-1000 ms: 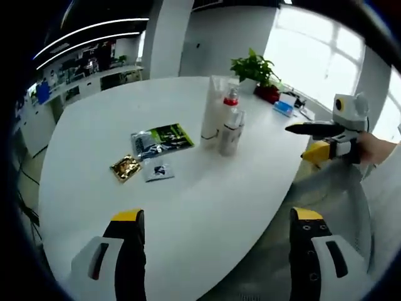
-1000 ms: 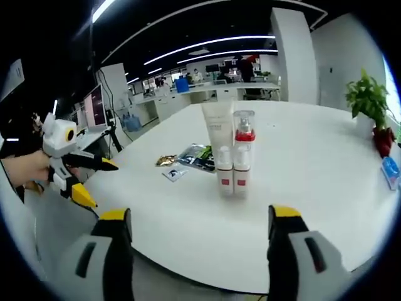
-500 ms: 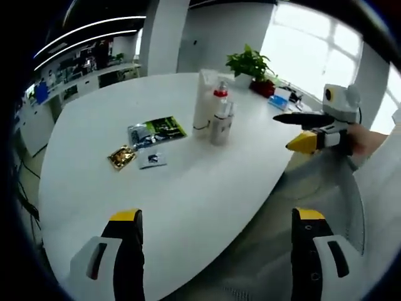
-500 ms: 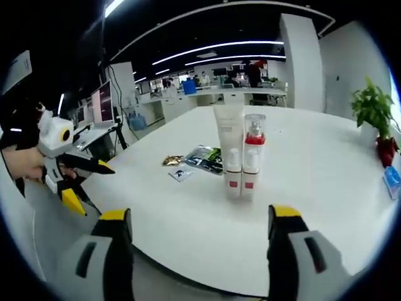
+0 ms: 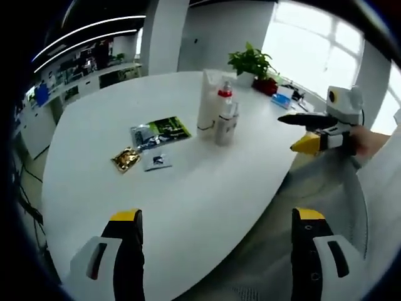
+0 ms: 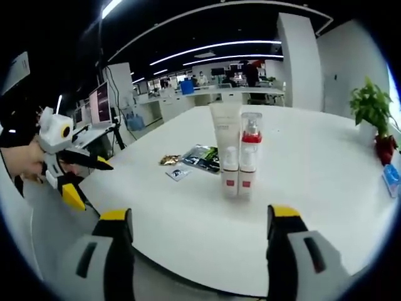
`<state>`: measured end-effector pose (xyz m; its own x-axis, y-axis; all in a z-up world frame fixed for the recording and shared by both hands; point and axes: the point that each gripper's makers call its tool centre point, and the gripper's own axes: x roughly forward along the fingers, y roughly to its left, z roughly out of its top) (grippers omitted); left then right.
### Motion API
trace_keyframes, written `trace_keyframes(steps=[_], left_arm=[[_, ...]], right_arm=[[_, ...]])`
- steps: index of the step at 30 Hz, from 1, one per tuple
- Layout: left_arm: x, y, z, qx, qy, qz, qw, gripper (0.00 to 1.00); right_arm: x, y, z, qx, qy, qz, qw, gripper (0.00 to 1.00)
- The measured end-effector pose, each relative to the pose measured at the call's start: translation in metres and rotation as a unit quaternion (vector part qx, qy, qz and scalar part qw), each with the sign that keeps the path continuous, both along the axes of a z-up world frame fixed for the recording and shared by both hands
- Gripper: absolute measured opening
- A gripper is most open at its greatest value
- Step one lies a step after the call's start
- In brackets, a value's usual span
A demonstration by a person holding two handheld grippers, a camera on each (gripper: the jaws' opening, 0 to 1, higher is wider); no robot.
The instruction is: Arrange the skincare products in the storage area until every visible bottle or jar stands upright without overlapping.
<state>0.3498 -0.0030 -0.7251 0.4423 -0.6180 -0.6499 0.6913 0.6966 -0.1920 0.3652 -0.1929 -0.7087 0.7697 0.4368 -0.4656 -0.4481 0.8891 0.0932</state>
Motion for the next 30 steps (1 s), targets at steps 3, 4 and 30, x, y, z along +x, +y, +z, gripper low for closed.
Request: trace_keyframes(steps=[3,4,30], left_arm=[[0.011,0.000,0.001,0.007,-0.003,-0.009,0.9999,0.97],[0.014,0.000,0.002,0.009,-0.006,-0.012,0.9999,0.97],[0.107,-0.022,0.003,0.063,-0.037,-0.083,0.9939,0.97]], right_arm=[[0.000,0.001,-0.001,-0.011,-0.001,0.005,0.9999,0.88],[0.000,0.001,-0.001,-0.011,-0.001,0.006,0.9999,0.88],[0.003,-0.005,-0.006,0.008,0.017,-0.019,0.9996,0.86]])
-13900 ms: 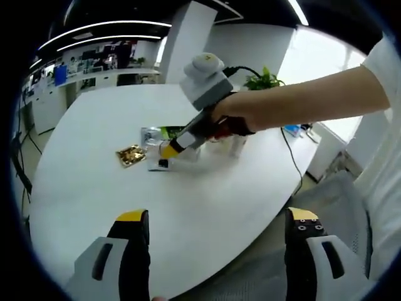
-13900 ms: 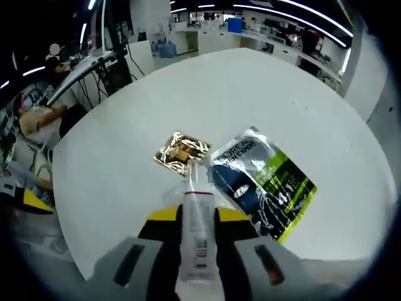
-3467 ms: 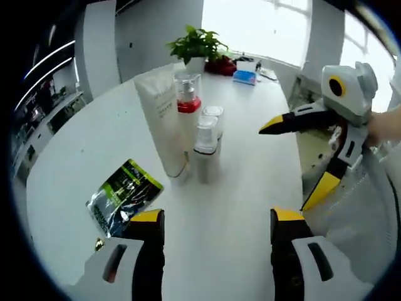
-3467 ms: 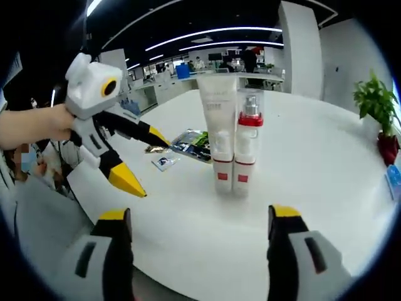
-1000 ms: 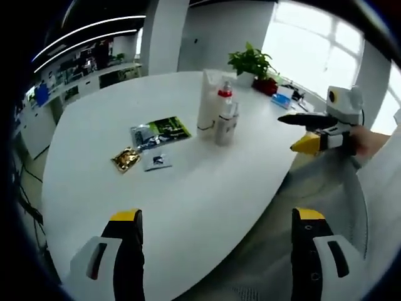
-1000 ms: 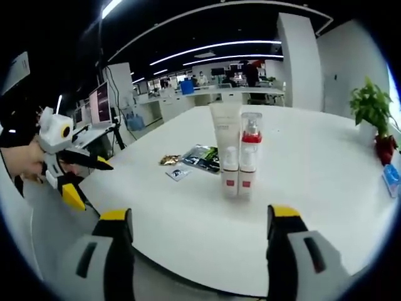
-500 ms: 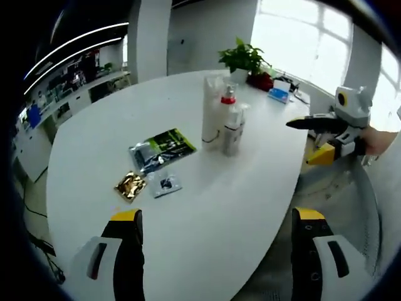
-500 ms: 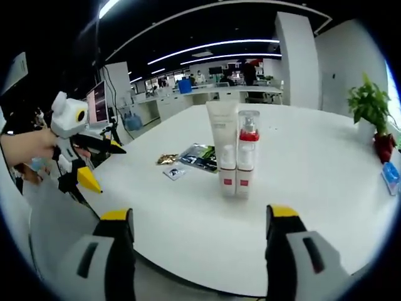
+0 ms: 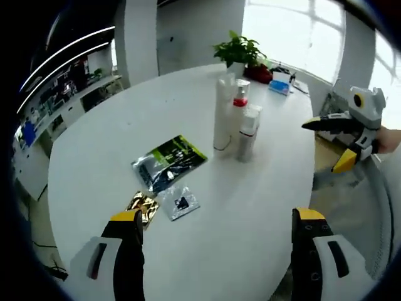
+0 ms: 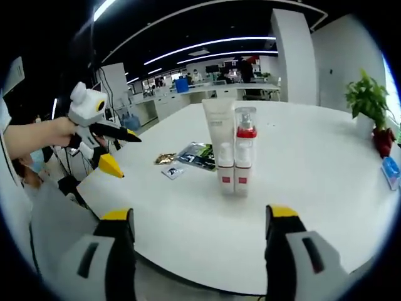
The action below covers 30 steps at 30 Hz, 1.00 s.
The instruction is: Arrange the skincare products in the storage area until every visible bottle or jar stands upright without overlapping.
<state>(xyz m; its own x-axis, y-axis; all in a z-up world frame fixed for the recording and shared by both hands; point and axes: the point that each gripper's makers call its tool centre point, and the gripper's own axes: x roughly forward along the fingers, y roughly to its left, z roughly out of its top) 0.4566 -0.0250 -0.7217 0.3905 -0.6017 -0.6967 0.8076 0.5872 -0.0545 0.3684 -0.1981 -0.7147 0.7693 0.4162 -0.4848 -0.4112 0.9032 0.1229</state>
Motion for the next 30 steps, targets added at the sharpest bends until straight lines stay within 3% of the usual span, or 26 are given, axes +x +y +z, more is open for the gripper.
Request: trace_keyframes(steps=[22,30], left_arm=[[0.085,-0.031,-0.028,0.068,-0.037,-0.075,0.9942,0.97],[0.110,-0.045,-0.047,0.096,-0.047,-0.125,0.9864,0.97]], right_arm=[[0.002,-0.008,-0.005,0.000,0.014,-0.022,0.9997,0.87],[0.003,-0.010,-0.006,0.001,0.019,-0.032,0.9993,0.87]])
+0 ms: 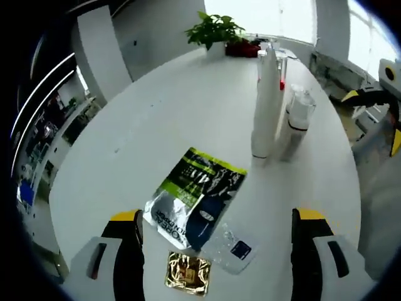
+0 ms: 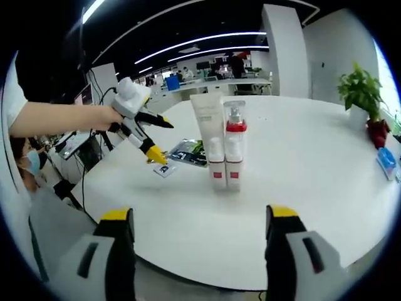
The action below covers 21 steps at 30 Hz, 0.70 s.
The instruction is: Arrange the skincare products in the storage area until every visible bottle or jar stands upright without overlapping.
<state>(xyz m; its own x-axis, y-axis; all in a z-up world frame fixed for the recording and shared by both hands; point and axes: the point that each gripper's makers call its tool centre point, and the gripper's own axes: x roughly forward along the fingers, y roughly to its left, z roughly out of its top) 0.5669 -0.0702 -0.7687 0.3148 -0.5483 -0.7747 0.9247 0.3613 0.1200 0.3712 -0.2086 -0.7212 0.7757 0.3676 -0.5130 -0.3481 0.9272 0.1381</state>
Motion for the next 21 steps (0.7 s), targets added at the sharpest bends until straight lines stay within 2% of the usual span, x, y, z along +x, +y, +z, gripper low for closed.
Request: trace_keyframes(steps=[9,15,21], left_arm=[[0.025,-0.008,-0.016,0.025,-0.002,-0.027,0.9993,0.97],[0.043,-0.010,-0.035,0.051,0.010,-0.052,0.9973,0.97],[0.049,-0.014,-0.051,0.062,0.024,-0.090,0.9937,0.97]], right_arm=[[-0.001,-0.001,-0.003,-0.004,0.008,-0.001,1.0000,0.87],[-0.001,0.000,-0.008,-0.008,0.019,0.001,0.9998,0.86],[-0.002,-0.002,-0.011,-0.012,0.029,-0.004,0.9995,0.86]])
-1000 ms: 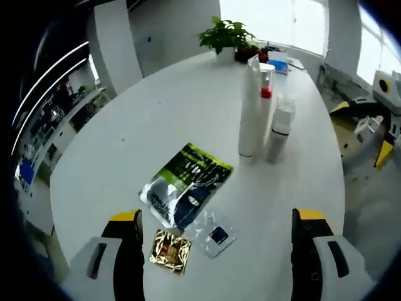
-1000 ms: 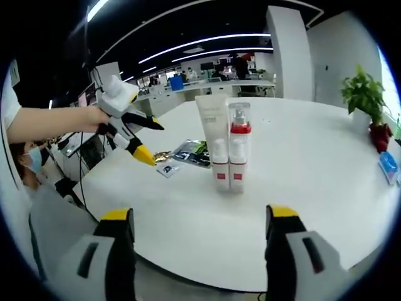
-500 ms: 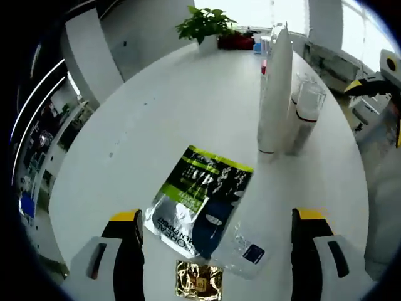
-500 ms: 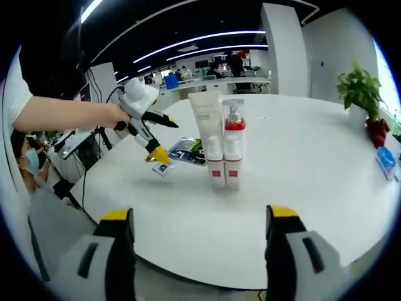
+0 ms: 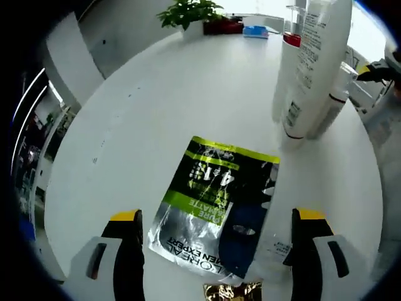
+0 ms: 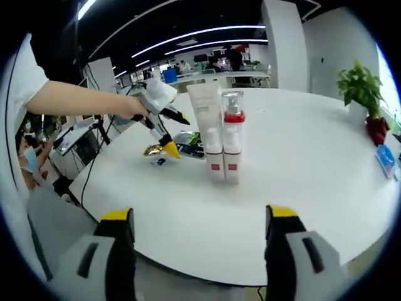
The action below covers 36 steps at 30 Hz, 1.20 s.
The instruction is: Arrange the skincare products in the storage area until every visible bottle or jar stands upright without overlapping.
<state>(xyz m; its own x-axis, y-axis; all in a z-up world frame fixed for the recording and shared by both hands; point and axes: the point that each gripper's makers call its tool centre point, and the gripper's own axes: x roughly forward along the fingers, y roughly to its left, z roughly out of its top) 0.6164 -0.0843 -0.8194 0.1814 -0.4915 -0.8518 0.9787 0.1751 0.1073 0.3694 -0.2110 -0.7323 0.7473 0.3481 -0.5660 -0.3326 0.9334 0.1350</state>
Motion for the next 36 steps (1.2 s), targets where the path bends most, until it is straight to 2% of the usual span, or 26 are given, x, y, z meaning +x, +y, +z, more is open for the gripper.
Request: trace_keyframes(steps=[4,5,8,12,16,22,28,30,31,33,35,36], left_arm=[[0.002,-0.003,-0.008,0.013,0.005,-0.023,0.9996,0.97],[0.002,-0.005,-0.008,0.010,0.014,-0.025,0.9995,0.97],[0.006,-0.008,-0.008,0.006,0.015,-0.027,0.9995,0.97],[-0.001,-0.009,-0.012,0.012,0.054,-0.046,0.9974,0.86],[0.001,-0.009,-0.013,0.015,0.057,-0.049,0.9970,0.86],[0.006,-0.008,-0.011,0.013,0.056,-0.043,0.9974,0.75],[0.004,-0.008,-0.010,0.012,0.056,-0.027,0.9980,0.71],[0.006,-0.008,-0.004,0.005,0.057,-0.019,0.9982,0.55],[0.008,-0.009,-0.005,0.006,0.046,-0.026,0.9986,0.54],[0.003,-0.007,-0.007,0.010,0.054,-0.026,0.9982,0.51],[0.000,-0.008,-0.006,0.008,0.055,-0.026,0.9981,0.40],[0.000,-0.008,-0.006,0.008,0.054,-0.028,0.9981,0.38]], right_arm=[[0.000,0.000,-0.002,0.001,0.005,-0.002,1.0000,0.86],[0.000,0.000,-0.002,0.000,0.006,-0.002,1.0000,0.86],[0.000,-0.001,-0.004,-0.002,0.010,-0.003,0.9999,0.86],[0.000,-0.002,-0.004,-0.003,0.013,-0.006,0.9999,0.86],[0.000,-0.002,-0.004,-0.004,0.014,-0.007,0.9999,0.85],[-0.001,-0.003,-0.005,-0.006,0.016,-0.009,0.9998,0.85],[-0.001,-0.003,-0.006,-0.006,0.017,-0.010,0.9998,0.84],[-0.001,-0.003,-0.006,-0.006,0.018,-0.010,0.9998,0.84],[-0.001,-0.003,-0.006,-0.006,0.018,-0.010,0.9998,0.84],[-0.001,-0.003,-0.006,-0.006,0.018,-0.010,0.9998,0.84],[-0.001,-0.003,-0.006,-0.006,0.017,-0.010,0.9998,0.84],[-0.001,-0.003,-0.006,-0.006,0.017,-0.010,0.9998,0.84]])
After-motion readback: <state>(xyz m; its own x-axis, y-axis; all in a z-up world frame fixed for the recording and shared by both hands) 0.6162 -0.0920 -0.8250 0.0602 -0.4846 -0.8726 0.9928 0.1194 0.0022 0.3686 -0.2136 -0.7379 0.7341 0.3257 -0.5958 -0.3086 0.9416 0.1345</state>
